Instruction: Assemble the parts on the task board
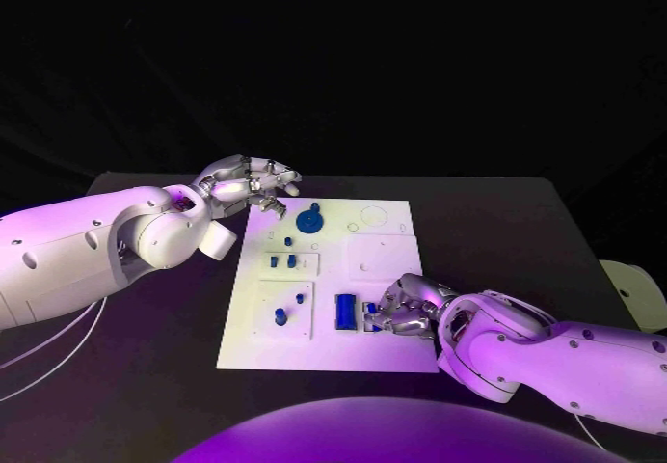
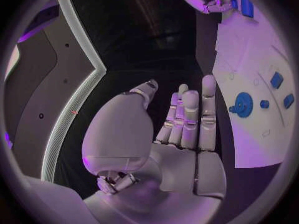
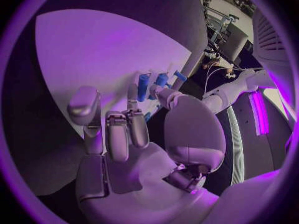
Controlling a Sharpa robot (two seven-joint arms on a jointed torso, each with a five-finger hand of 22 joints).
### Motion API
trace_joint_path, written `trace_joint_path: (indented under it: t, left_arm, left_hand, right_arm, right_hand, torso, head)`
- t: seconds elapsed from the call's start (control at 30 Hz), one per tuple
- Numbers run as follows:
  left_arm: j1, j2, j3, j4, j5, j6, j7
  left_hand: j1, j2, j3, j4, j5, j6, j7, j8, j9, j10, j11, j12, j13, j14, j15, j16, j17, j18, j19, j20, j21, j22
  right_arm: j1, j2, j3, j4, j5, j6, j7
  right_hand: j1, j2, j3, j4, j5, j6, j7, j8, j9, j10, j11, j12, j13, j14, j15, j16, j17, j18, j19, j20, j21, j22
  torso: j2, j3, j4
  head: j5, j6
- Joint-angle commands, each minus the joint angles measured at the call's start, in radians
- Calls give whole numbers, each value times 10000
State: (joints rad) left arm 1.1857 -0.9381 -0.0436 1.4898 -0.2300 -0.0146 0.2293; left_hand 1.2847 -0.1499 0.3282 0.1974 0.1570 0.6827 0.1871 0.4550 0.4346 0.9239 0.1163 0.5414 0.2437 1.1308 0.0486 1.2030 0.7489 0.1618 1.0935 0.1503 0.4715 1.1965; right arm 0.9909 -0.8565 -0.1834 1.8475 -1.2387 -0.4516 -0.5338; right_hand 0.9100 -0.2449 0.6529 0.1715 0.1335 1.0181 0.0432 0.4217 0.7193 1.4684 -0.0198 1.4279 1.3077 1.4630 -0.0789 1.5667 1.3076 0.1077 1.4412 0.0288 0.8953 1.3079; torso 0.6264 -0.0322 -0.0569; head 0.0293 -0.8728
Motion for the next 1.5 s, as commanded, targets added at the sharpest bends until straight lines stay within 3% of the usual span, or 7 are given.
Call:
trace_joint_path:
  t: [0.03, 0.87, 1.2, 1.27, 1.37, 1.5]
  left_arm:
    - [4, -8, 6, 21, 9, 135, 25]
    - [4, 6, 4, -41, 9, 145, 13]
    - [4, 6, 0, -50, 8, 144, 12]
    - [4, 4, -1, -50, 8, 145, 11]
    - [3, 6, -3, -49, 8, 149, 10]
    - [3, 7, -6, -47, 8, 158, 20]
  left_hand:
    - [109, -4, -8, 16, 10, -53, -9, 48, -14, -65, -4, 34, 17, -62, -15, -61, -11, 193, -59, 16, -10, -14]
    - [113, -2, -24, 34, 11, -61, -7, 59, -18, -72, -2, 40, 16, -60, -14, -58, -4, 192, -60, 17, -9, -14]
    - [113, -2, -24, 34, 11, -61, -7, 59, -18, -72, -2, 40, 16, -60, -14, -58, -4, 192, -60, 17, -9, -14]
    - [113, -2, -24, 34, 11, -61, -7, 59, -18, -72, -2, 40, 16, -60, -14, -58, -4, 192, -60, 17, -9, -14]
    - [113, -2, -24, 34, 11, -61, -7, 59, -18, -72, -2, 40, 16, -60, -14, -58, -4, 192, -60, 17, -9, -14]
    - [113, -2, -24, 34, 11, -61, -7, 59, -18, -72, -2, 40, 16, -60, -14, -58, -4, 192, -60, 17, -9, -14]
  right_arm:
    - [-10, 6, 0, 1, -39, 50, 148]
    - [-10, -251, -1, 282, -156, -18, 304]
    - [-10, -417, -2, 335, -117, 372, 499]
    - [-10, -437, -2, 359, -89, 537, 606]
    - [-16, -442, -3, 404, -66, 789, 690]
    - [-26, -430, -3, 409, -97, 1012, 652]
  right_hand:
    - [-72, 15, -27, 12, -33, 71, 20, -63, -8, 116, -52, 59, 1390, 1078, -57, 41, 2632, 9, 32, -45, -42, 814]
    - [-100, -30, -223, 99, -76, 71, 25, -94, -17, 121, -48, 67, 1397, 1078, -54, 41, 2632, 13, 30, -42, -78, 807]
    - [43, 16, -259, 74, -24, 92, 2, -102, -16, 139, -66, 93, 1420, 1078, -62, 41, 2632, 8, 42, -45, -43, 818]
    - [174, -4, -286, 18, -96, 93, -4, -113, -15, 136, -71, 89, 1416, 1078, -69, 41, 2632, 7, 46, -50, -41, 820]
    - [484, -57, -472, -49, -538, 103, 1, -150, -17, 143, -69, 104, 1430, 1078, -69, 41, 2632, 3, 53, -55, -45, 826]
    - [660, -64, -579, -72, -688, 123, -6, -161, -16, 153, -72, 120, 1443, 1078, -71, 41, 2632, -1, 63, -55, -25, 835]
  torso:
    - [4, 1, 6]
    - [-1, 2, -9]
    - [-5, 5, -5]
    - [-3, 4, -7]
    - [-5, 3, -4]
    - [-5, 0, 1]
  head:
    - [-9, 2]
    - [13, 2]
    - [21, 2]
    - [12, 2]
    - [19, 2]
    - [16, 2]
